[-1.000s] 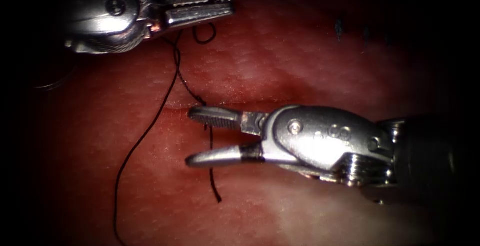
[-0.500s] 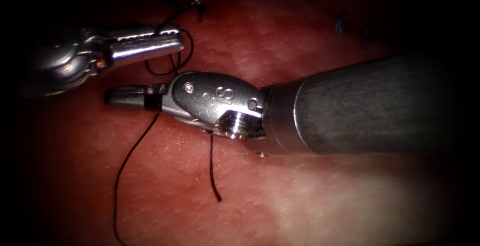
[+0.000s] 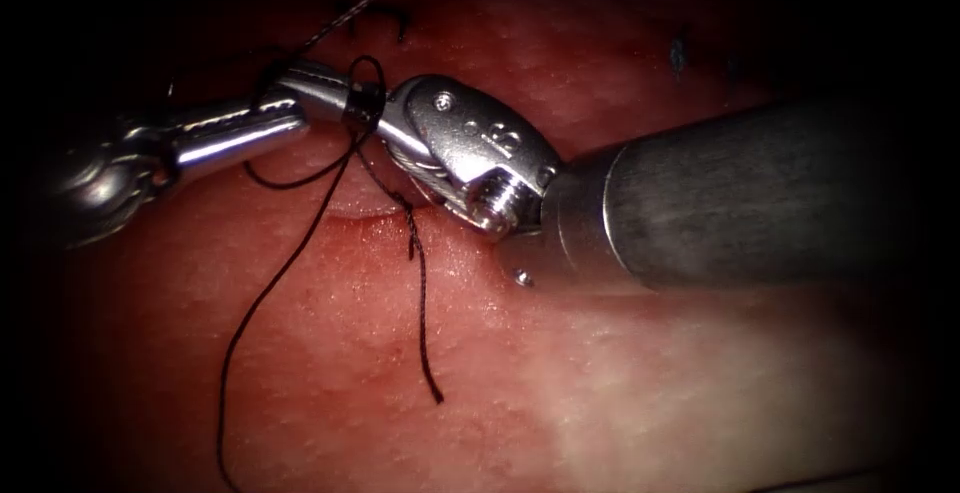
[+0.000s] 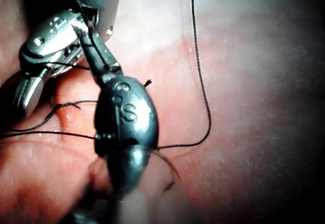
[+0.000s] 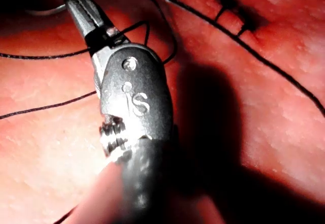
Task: Wound Closure
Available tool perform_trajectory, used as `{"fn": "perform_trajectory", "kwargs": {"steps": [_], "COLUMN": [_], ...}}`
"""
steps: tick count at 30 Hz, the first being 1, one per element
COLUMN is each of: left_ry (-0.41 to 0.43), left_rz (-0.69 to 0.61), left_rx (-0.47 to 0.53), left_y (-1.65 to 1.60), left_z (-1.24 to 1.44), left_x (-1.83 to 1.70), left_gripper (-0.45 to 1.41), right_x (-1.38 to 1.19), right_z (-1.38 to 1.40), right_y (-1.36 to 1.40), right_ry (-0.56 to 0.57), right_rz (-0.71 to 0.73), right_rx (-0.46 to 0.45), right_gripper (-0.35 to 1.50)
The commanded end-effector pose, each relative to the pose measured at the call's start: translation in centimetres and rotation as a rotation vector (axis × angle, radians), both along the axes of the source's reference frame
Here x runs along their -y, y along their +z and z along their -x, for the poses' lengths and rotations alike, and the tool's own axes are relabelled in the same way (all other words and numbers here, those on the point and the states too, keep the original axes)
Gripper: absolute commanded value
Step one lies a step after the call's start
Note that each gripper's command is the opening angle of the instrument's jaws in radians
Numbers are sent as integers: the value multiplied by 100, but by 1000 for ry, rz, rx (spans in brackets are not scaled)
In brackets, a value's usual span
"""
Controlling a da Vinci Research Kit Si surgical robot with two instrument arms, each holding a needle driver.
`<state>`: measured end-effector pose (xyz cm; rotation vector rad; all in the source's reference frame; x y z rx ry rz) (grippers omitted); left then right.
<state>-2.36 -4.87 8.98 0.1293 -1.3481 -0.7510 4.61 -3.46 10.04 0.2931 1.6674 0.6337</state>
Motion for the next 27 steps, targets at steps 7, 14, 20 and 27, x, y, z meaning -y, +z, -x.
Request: {"fn": "perform_trajectory", "kwargs": {"steps": [7, 14, 20, 27], "left_ry": [-59, -88, -75, -49], "left_rz": [-45, -58, -65, -81], "left_rx": [-43, -60, -51, -55], "left_y": [23, 58, 95, 115], "left_z": [-12, -24, -22, -13], "left_x": [13, 6, -2, -5], "left_gripper": [-45, -45, -45, -45], "right_x": [-3, 5, 15, 11], "right_z": [11, 23, 24, 27], "right_y": [10, 4, -3, -16], "right_ry": [42, -58, -238, -390], "right_rz": [-35, -31, -2, 101], "right_rx": [-58, -172, -250, -283], "right_gripper": [-35, -35, -35, -35]}}
